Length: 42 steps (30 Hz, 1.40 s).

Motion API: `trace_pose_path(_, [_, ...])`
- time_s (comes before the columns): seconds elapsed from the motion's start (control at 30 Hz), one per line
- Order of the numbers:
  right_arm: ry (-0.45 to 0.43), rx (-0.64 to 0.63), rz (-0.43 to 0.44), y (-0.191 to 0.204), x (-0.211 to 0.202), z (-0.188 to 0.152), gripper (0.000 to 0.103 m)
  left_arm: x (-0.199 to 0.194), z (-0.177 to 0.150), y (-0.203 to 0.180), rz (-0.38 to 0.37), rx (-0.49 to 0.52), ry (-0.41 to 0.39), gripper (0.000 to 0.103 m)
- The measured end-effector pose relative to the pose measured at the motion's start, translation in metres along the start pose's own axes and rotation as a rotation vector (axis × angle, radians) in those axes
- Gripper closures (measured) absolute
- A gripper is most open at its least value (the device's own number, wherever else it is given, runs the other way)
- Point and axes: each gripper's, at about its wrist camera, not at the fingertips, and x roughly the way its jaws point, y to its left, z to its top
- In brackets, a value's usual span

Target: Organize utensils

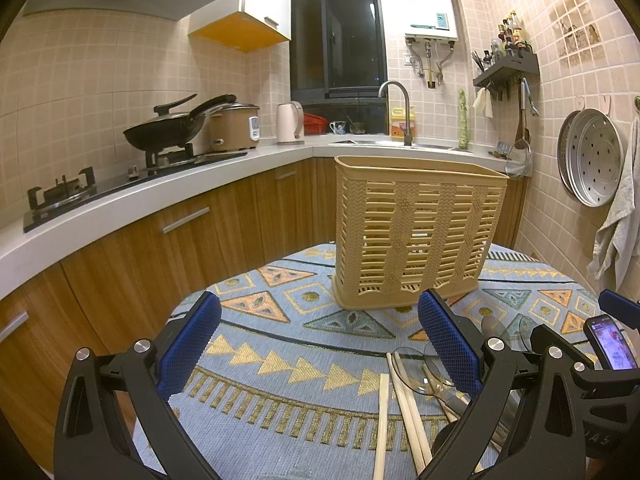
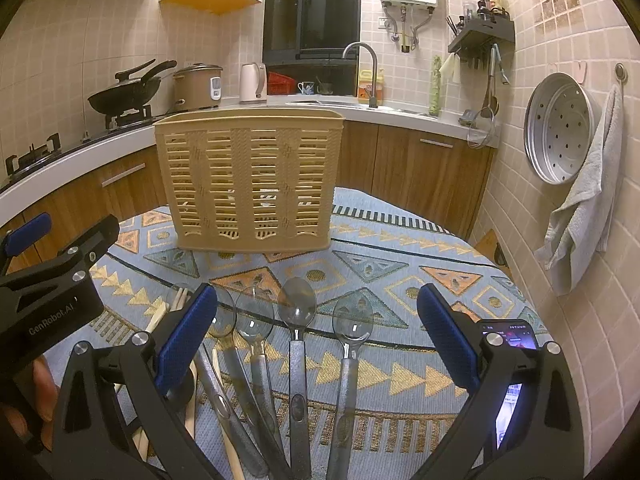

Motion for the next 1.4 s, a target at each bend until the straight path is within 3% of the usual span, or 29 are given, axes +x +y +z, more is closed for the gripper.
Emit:
trace_pose_path(0.67, [0.052,0.049,0.006,-0.010,0.010,-0.001,0.007,0.007,-0.001,0.009,-0.031,-0.054,0.036,0.007])
trace_pose_path(1.1, [0.083,-0.019,-0.019,0.005,0.015,0.001,0.008,0.010,-0.001,0.010,-0.042,-0.069,0.056,0.008])
trace_pose_path(1.2, [0.122,0.016,0.010,-0.004,0.023,0.005,0.012,0.016,0.000,0.014,-0.073,-0.087,0.097,0.013])
trace_pose_path(1.27, [0.165,0.030,0.031,-0.007,0.031,0.005,0.020,0.020,0.004,0.018,-0.107,-0.098,0.153,0.019])
trace_pose_path(1.37, [0.228,0.036,0.057,-0.008,0.041,0.006,0.033,0.028,0.011,0.023,-0.192,-0.101,0.249,0.030])
trace_pose_path(1.4, [0.244,0.036,0.067,-0.008,0.043,0.008,0.035,0.032,0.014,0.025,-0.251,-0.104,0.309,0.036])
